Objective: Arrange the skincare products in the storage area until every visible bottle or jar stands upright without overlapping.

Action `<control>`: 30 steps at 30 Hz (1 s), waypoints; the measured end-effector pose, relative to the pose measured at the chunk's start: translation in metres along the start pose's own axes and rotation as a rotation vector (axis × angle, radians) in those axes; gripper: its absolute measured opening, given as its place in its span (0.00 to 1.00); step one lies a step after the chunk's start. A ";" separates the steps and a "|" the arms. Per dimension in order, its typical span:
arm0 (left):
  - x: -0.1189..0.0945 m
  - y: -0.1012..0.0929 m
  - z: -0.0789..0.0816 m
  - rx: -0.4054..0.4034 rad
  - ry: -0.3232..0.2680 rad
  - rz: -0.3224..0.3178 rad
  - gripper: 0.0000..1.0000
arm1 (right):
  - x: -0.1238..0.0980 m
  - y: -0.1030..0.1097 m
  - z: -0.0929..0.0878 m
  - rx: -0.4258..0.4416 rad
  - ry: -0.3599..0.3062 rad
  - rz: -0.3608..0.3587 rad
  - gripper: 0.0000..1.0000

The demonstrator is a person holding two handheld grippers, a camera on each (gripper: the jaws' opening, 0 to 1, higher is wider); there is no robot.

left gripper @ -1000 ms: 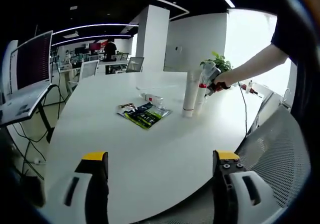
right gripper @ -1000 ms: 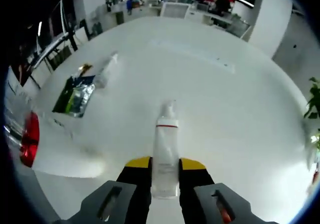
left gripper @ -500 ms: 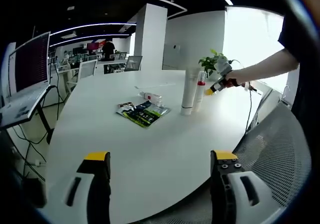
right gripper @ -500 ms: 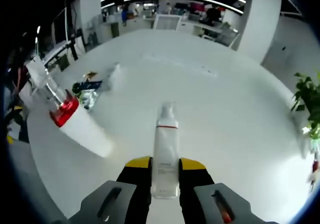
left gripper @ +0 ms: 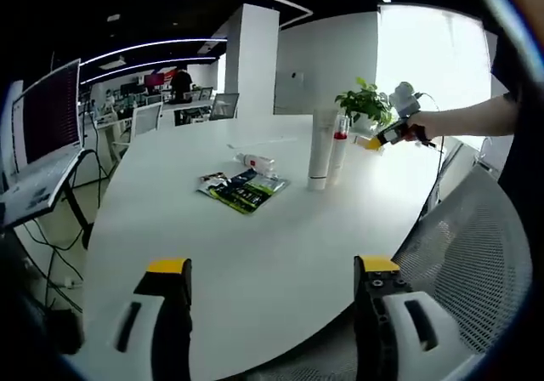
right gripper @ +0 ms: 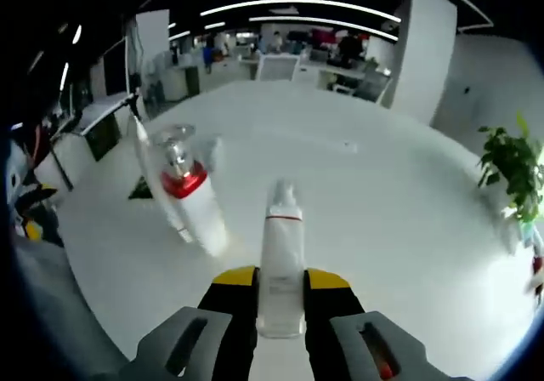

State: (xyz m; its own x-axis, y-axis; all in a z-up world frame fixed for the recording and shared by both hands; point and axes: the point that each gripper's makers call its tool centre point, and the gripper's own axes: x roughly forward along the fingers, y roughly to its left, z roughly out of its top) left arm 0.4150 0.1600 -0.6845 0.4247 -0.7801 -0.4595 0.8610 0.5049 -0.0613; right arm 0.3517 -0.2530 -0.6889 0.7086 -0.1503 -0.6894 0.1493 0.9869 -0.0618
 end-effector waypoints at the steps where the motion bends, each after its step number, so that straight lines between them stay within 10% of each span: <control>1: 0.000 0.002 0.000 -0.005 -0.001 0.009 0.72 | -0.006 0.003 0.001 0.007 -0.017 0.002 0.12; 30: -0.002 0.003 -0.001 0.018 0.011 0.026 0.70 | -0.080 0.106 0.000 0.056 -0.280 0.167 0.12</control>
State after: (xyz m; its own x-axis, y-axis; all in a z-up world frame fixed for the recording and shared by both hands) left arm 0.4163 0.1631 -0.6850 0.4442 -0.7624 -0.4706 0.8545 0.5184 -0.0335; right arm 0.3108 -0.1368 -0.6407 0.8874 -0.0052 -0.4609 0.0475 0.9956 0.0803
